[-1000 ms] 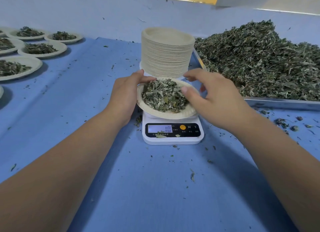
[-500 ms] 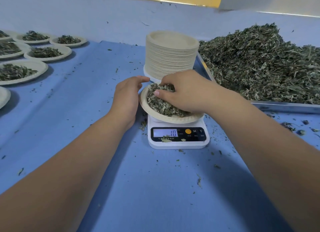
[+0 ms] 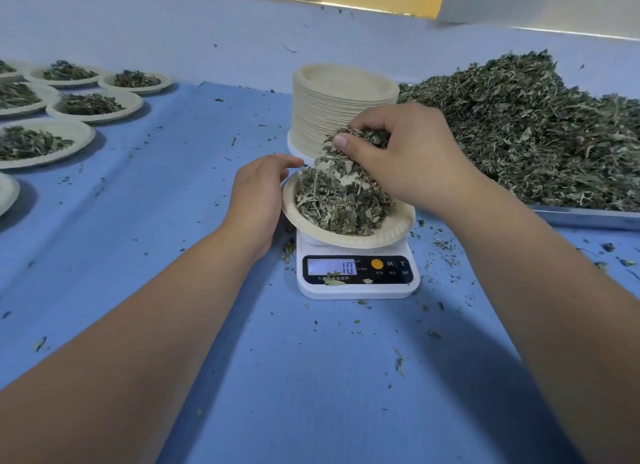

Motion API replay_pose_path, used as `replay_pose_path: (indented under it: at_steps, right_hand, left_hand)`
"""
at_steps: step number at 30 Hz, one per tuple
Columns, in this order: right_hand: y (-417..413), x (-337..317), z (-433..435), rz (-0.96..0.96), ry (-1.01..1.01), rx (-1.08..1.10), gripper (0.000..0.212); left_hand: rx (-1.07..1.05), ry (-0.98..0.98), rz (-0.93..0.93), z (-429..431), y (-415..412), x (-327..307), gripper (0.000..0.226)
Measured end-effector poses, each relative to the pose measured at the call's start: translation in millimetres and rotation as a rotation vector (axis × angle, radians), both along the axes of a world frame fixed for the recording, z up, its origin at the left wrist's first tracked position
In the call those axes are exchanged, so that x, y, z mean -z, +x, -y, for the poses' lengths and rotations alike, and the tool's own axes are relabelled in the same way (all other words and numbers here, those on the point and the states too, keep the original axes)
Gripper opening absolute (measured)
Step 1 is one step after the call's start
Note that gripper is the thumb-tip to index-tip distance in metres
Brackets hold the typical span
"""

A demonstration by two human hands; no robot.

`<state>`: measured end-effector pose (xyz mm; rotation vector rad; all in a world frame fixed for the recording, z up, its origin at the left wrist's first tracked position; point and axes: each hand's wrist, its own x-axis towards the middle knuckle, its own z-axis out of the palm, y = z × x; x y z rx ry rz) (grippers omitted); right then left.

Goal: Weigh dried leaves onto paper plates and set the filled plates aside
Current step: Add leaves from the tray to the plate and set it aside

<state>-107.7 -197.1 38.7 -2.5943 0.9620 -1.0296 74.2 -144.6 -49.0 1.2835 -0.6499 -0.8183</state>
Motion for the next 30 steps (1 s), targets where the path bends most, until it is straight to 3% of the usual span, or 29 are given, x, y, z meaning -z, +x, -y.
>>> replay_pose_path:
  at_steps: [15,20,24,27,30]
  right_hand:
    - [-18.2,0.0,3.7,0.077,0.019,0.065,0.028]
    - [-72.3,6.3,42.1,0.152,-0.063,0.349,0.03]
    - [-109.1,35.3,64.1,0.009,0.014,0.547,0.039]
    - [-112.0,48.2,65.0,-0.1,0.059,0.524,0.045]
    - [-103.1,47.8,58.1,-0.024,0.036,0.455,0.038]
  left_hand:
    - [0.004,-0.006,0.041,-1.4,-0.1,-1.1,0.027]
    - [0.022,-0.011,0.089,-2.5,-0.4,-1.8,0.026]
    - [0.038,-0.01,0.088,-2.3,0.2,-0.7,0.028]
    - [0.053,-0.019,0.094,-4.7,-0.8,-2.0,0.033]
    - [0.037,-0.011,0.102,-6.3,-4.4,-4.8,0.032]
